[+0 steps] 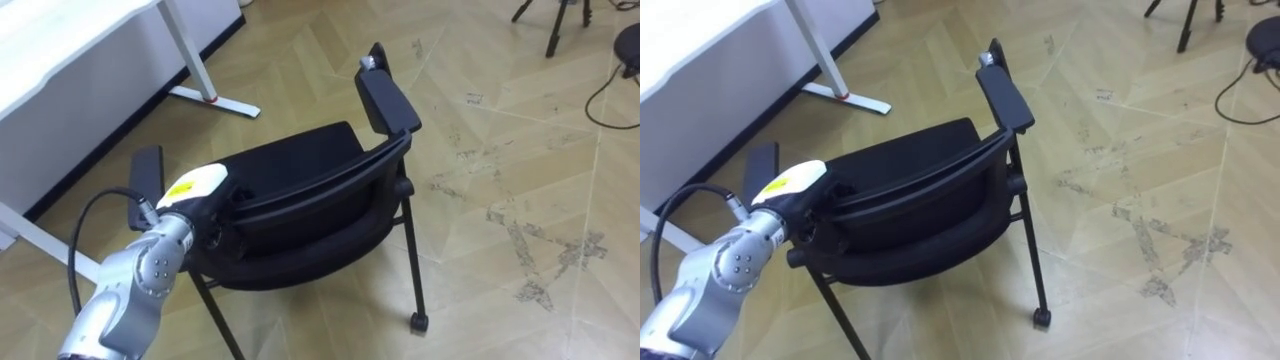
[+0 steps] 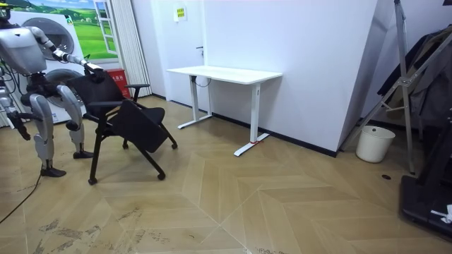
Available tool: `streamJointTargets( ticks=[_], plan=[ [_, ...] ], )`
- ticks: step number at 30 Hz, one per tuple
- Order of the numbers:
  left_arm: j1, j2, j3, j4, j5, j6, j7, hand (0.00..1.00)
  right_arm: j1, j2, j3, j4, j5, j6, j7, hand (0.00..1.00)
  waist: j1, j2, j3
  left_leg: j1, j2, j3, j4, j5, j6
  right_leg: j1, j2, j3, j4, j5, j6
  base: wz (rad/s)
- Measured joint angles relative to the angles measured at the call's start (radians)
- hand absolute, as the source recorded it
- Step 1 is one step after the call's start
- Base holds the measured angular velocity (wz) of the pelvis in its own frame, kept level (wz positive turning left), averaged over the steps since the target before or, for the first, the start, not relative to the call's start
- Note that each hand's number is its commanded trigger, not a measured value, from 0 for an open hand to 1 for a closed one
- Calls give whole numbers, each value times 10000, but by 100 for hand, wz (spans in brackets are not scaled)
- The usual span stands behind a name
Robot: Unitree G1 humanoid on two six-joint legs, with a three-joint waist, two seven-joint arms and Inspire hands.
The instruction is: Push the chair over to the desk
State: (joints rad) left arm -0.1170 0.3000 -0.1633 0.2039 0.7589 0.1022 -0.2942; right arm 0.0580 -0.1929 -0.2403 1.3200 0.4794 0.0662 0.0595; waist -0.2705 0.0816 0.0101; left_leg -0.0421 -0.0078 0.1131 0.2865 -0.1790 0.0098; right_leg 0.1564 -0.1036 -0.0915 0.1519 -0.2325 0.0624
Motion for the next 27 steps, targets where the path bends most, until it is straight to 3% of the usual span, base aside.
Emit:
streamJointTargets(
  ticks=[14,20,23,27],
  plan=[
    [21,7,7,-7,-3,-85,86,100,7,-39,-86,-302,-62,-22,89,0,10,-9,0,-29,1,-4,56,-29,7,13,0,1,53,1,0,0],
    [26,49,7,-7,-13,-230,237,100,-217,-458,-209,-1273,-2135,-90,-434,0,46,-81,15,-74,4,-4,134,-28,8,-6,-2,-13,85,1,1,0],
    [27,175,6,-130,-35,-309,255,100,-395,-833,-683,-2097,-2099,-115,-1127,0,52,-205,19,-177,10,5,179,-27,10,-158,-2,3,171,-11,10,0],
    [189,438,16,-487,-28,-335,261,100,-316,-886,-1773,-4336,-2004,-128,-2370,0,44,-546,-118,-253,16,34,181,-26,11,-236,0,22,184,-30,9,-2]
  ],
)
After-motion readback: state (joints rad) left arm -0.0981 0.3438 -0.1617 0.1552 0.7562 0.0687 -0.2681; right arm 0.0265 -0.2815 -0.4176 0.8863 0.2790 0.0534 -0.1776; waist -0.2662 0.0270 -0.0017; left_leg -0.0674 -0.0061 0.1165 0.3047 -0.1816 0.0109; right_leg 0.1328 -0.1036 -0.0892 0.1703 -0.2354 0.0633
